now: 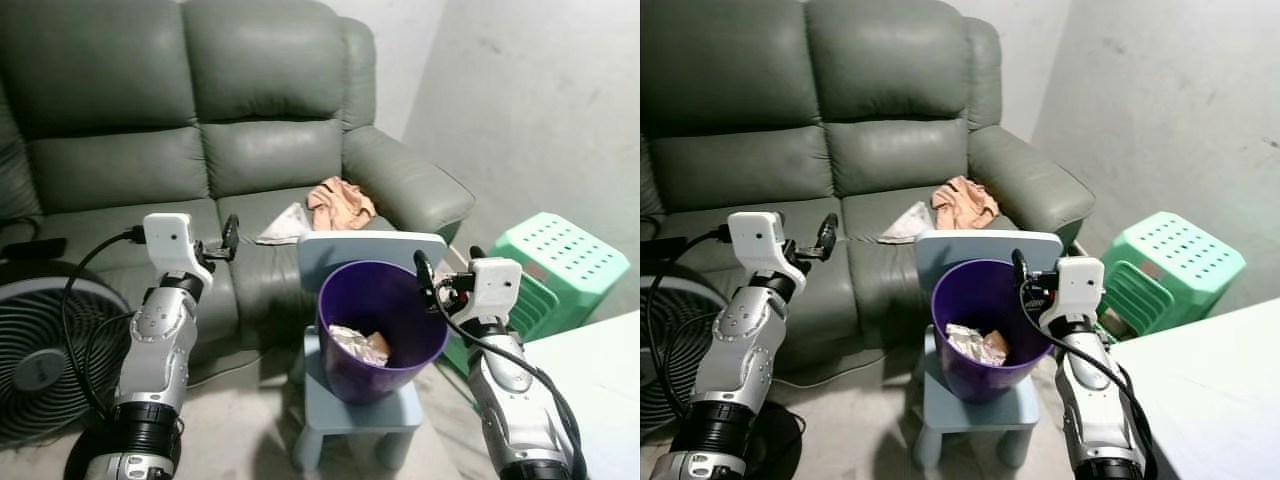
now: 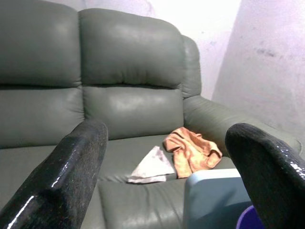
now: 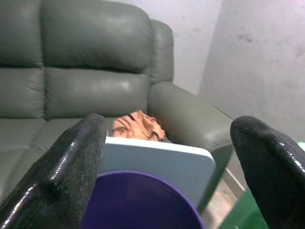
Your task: Picking trash to rubbish bin
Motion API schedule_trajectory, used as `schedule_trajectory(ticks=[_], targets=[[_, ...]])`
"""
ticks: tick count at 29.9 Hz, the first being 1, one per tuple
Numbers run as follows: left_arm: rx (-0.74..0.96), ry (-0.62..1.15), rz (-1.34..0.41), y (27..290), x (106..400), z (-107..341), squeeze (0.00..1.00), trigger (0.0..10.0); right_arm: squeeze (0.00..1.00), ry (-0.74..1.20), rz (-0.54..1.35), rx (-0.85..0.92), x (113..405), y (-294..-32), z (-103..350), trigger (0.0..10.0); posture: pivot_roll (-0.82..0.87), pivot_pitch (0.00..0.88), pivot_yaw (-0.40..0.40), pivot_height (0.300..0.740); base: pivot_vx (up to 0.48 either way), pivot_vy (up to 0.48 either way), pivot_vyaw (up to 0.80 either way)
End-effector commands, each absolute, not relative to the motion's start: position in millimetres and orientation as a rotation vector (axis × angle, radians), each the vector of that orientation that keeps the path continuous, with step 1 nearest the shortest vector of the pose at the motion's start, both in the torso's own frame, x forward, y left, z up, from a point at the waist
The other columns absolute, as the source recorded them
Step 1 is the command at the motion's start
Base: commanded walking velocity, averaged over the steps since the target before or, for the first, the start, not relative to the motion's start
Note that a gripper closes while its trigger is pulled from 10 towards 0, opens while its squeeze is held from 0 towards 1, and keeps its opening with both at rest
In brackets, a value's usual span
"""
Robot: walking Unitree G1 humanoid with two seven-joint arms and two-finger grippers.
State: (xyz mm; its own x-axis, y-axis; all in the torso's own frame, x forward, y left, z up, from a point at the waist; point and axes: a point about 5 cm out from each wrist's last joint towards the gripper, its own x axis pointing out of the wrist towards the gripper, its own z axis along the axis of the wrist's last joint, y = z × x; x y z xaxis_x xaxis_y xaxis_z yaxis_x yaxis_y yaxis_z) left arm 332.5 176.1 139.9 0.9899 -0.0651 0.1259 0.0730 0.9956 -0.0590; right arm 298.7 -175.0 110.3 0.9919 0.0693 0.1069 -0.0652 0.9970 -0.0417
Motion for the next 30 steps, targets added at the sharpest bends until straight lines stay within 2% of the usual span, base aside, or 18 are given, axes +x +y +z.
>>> schedule_trajectory(ticks=[1, 14, 18, 30], targets=[[-0.05, -0.139, -0.093, 171.2, 333.7, 141.9, 0.0, 10.0, 0.0, -0.106, 0.057, -0.053, 298.3, -177.2, 111.8, 10.0, -0.01, 0.0, -0.086, 0.74, 0.0, 0.0, -0.71], [-0.021, -0.172, -0.162, 161.3, 334.0, 144.1, 0.0, 10.0, 0.0, -0.101, 0.051, -0.07, 297.3, -176.1, 110.8, 10.0, -0.02, 0.0, -0.079, 0.74, 0.0, -0.024, -0.69], [-0.035, -0.183, -0.166, 160.4, 334.0, 144.4, 0.0, 10.0, 0.0, -0.1, 0.052, -0.072, 297.6, -175.8, 110.8, 10.0, -0.02, 0.0, -0.079, 0.74, 0.0, -0.353, -0.69], [-0.045, -0.15, -0.137, 159.5, 336.7, 140.5, 0.0, 10.0, 0.0, -0.094, 0.06, -0.085, 297.3, -175.3, 109.5, 10.0, -0.02, 0.0, -0.084, 0.74, 0.0, 0.0, -0.68]])
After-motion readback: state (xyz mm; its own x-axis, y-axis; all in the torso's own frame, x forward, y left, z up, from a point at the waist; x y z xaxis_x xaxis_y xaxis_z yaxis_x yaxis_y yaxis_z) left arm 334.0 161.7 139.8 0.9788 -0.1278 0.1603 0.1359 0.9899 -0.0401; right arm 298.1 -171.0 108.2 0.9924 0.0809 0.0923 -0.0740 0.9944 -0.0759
